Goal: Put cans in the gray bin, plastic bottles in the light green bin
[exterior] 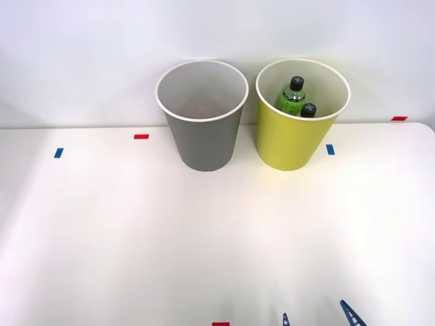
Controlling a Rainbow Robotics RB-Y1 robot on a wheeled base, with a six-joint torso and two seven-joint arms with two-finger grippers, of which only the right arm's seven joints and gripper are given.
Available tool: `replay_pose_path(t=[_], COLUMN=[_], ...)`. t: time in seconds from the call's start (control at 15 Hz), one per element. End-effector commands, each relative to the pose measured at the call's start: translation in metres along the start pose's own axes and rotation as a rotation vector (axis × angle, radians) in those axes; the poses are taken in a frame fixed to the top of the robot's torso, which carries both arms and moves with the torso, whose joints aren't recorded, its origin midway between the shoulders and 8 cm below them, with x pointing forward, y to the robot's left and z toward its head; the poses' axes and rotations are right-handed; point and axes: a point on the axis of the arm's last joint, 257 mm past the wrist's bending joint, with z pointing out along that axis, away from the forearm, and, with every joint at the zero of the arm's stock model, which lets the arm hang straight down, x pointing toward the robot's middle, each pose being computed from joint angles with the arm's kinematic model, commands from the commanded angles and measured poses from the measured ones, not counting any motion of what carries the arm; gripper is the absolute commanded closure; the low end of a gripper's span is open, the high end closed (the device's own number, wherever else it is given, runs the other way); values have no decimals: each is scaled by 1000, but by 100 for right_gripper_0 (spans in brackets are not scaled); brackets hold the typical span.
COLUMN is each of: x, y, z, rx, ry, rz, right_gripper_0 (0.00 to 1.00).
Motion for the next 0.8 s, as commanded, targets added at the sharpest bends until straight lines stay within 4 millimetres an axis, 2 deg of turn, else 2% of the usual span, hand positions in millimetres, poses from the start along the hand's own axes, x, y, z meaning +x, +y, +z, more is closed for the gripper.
replay_pose_path(t=[0.07,0.8], x=[0,0], y=[0,0], z=[0,0], rx=[0,0], ry=[0,0], rz=[0,0], right_gripper_0=[0,0])
